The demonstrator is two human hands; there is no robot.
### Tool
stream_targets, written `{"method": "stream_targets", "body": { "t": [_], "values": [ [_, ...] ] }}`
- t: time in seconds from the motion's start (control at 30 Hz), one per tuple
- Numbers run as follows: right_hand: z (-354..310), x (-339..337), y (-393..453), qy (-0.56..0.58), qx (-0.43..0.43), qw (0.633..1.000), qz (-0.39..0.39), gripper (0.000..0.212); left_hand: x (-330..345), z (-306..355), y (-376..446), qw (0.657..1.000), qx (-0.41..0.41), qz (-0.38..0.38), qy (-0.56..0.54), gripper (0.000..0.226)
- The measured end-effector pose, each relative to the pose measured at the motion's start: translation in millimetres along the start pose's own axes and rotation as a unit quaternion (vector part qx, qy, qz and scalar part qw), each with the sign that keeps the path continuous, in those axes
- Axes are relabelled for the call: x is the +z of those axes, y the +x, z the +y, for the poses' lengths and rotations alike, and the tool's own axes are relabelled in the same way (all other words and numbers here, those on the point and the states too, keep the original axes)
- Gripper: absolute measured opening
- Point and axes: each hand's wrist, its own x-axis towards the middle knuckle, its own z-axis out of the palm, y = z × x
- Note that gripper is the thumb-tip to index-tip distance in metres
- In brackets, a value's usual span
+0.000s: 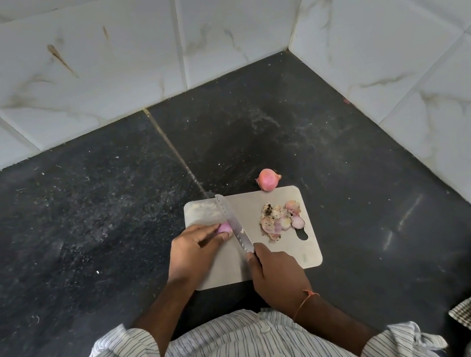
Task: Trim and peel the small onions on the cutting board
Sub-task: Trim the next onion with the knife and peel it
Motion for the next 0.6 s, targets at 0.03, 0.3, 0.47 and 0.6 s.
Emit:
{"method": "stream_targets", "body": {
  "t": [0.03,0.3,0.47,0.6],
  "values": [
    [1,1,-4,-0.007,-0.002,1.000,-0.003,0.034,0,0,0,1.000,-0.005,0.004,-0.005,0.029],
    [6,4,-25,-0.010,-0.001,1.000,-0.004,0.033,-1,0,-2,1.000,0.009,-0.002,0.011,0.032],
    [6,1,-22,0.001,-0.002,1.000,-0.002,0.033,-4,1,-1,0.999,0.028,-0.016,0.020,0.030],
    [7,-4,-14,0.000,-0.002,1.000,-0.008,0.028,-5,1,0,0.999,0.026,-0.019,0.019,0.033]
  ]
}}
